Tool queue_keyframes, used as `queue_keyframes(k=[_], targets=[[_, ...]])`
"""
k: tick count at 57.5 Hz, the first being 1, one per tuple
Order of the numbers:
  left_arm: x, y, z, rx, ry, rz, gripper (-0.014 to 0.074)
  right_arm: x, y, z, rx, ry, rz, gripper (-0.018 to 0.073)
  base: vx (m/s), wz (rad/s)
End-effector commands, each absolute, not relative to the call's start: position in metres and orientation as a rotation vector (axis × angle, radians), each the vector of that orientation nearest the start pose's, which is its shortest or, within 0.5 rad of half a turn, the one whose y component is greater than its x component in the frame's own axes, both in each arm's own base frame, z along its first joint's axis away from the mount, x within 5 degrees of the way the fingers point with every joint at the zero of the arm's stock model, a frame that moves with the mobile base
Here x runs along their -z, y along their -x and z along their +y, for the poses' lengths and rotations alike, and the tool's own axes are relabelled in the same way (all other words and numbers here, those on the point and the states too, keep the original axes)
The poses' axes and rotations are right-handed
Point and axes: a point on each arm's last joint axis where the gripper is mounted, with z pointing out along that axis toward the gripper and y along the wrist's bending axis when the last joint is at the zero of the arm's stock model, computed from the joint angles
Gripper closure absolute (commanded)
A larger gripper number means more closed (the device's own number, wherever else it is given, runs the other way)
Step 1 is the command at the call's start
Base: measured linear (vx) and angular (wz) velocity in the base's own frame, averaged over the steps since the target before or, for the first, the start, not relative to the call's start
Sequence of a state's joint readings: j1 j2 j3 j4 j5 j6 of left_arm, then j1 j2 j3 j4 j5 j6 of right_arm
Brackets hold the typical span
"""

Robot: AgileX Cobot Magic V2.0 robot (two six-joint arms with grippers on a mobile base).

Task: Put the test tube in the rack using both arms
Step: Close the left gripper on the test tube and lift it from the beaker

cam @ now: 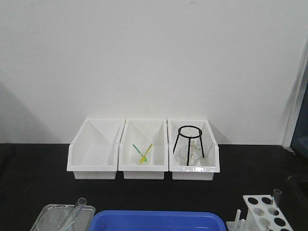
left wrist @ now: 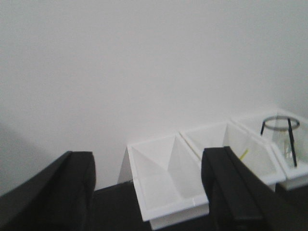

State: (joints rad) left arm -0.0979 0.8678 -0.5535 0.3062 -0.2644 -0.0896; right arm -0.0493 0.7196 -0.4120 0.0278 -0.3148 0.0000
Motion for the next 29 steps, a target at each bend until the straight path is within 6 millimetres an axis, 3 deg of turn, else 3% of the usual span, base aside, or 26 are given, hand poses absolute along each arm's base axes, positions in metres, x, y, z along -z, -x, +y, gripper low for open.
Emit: queue_keyframes(k=[1,12,29], targets=[[-0.316,-0.179,-0.033,-0.065,-0.453,1.443,0.0011,-0.309,-0.15,0.001,-0.009,-0.003,1.392,0.0005,0.0,0.0],[-0.262,-0.17,-0.041,0.033,-0.547,1.528,0.0011,-0.282,-0.144,0.01,-0.033,0.08,1.422,0.0034,0.0,0.0],[-0.235,-0.199,-0.051,0.143,-0.579,1.583,0.0011,-0.286,-0.144,0.011,-0.027,0.091,1.38,0.0034,0.0,0.0]])
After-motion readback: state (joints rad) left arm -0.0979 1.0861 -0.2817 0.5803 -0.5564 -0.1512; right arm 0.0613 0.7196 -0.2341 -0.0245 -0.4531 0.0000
